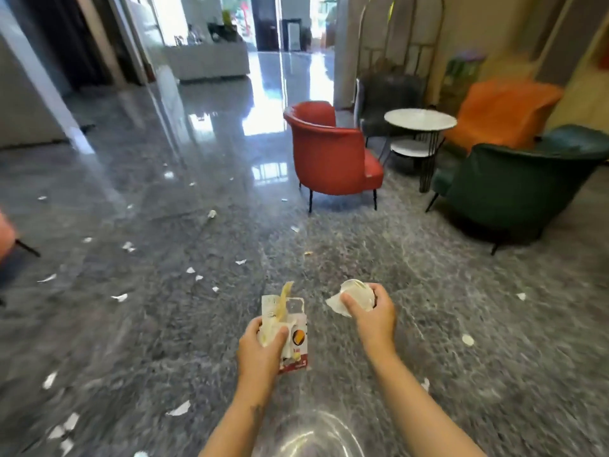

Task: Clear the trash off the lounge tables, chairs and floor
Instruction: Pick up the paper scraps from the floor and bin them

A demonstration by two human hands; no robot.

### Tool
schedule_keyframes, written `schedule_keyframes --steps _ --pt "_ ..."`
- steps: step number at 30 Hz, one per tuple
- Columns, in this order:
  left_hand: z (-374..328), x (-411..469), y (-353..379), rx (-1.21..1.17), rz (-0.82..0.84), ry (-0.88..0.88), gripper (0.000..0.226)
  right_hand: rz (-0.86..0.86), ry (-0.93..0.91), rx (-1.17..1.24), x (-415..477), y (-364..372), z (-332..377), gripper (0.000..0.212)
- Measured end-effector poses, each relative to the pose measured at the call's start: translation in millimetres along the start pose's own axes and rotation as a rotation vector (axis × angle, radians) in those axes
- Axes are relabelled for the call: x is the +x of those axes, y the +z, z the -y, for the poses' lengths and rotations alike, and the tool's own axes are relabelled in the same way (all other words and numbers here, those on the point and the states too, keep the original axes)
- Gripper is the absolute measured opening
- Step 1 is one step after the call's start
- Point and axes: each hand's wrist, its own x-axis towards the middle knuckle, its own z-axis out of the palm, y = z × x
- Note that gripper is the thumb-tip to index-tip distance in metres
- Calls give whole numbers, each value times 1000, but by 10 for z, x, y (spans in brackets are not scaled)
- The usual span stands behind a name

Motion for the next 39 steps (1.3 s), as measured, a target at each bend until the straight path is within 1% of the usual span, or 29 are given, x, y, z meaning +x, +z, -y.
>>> schedule_keyframes --steps 4,8,10,13,16,19,24,28,31,36,39 --pt "-543 771 -677 -19 -124 47 19 151 -142 34 344 996 682 23" --pt "-981 1720 -1378 -5 -242 110 19 284 -258 18 745 2188 1225 23" --pt "-1196 2246 -1771 5 -285 147 20 325 -291 36 967 2829 1484 23" --pt "-1508 2925 -2347 50 -340 177 22 392 -354 -2 1267 3708 1838 24" --pt "-1813 3587 -2900 99 -424 203 23 430 -410 5 1589 4473 2203 25" --pt "-1993 4241 -3405 171 -496 227 19 452 -458 -18 1931 5208 2508 26" --pt "-2058 5554 -4128 242 -568 239 17 526 -495 7 2550 6634 2715 27" --pt "-2167 6854 -4637 268 -594 241 16 542 -503 42 3148 7934 2787 20" --pt "-2393 7801 -4997 219 -614 250 18 556 -501 66 3625 8935 3048 22" --pt "-2804 9082 -5720 236 -622 168 17 618 -516 43 4177 10513 3598 20" --pt "-2923 9778 -6169 280 -637 153 18 669 -528 17 4412 11374 3800 21"
